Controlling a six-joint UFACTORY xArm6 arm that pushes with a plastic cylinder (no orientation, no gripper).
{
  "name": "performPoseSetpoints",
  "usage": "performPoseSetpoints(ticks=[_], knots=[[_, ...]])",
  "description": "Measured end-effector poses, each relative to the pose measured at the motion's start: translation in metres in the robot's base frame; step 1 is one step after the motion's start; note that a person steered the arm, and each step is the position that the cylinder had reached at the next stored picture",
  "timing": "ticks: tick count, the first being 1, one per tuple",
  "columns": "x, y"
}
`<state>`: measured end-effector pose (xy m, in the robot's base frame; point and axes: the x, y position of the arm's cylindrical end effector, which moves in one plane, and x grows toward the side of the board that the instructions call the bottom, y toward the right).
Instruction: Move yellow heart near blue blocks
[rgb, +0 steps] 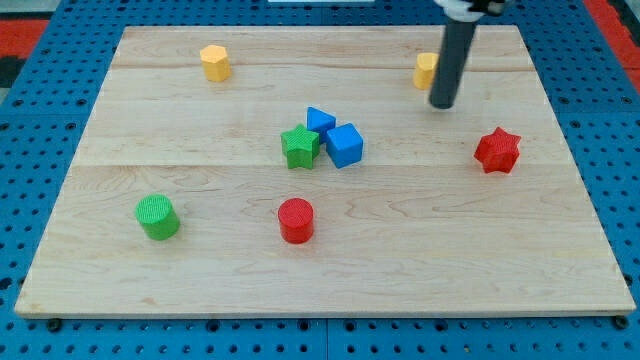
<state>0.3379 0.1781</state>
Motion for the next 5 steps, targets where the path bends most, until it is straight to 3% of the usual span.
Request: performPoseSetpoints(ticks=[1, 2, 4, 5], knots=[[-0.01, 0.063], [-0.039, 0.064], [-0.078, 0.016], [-0.068, -0.017]])
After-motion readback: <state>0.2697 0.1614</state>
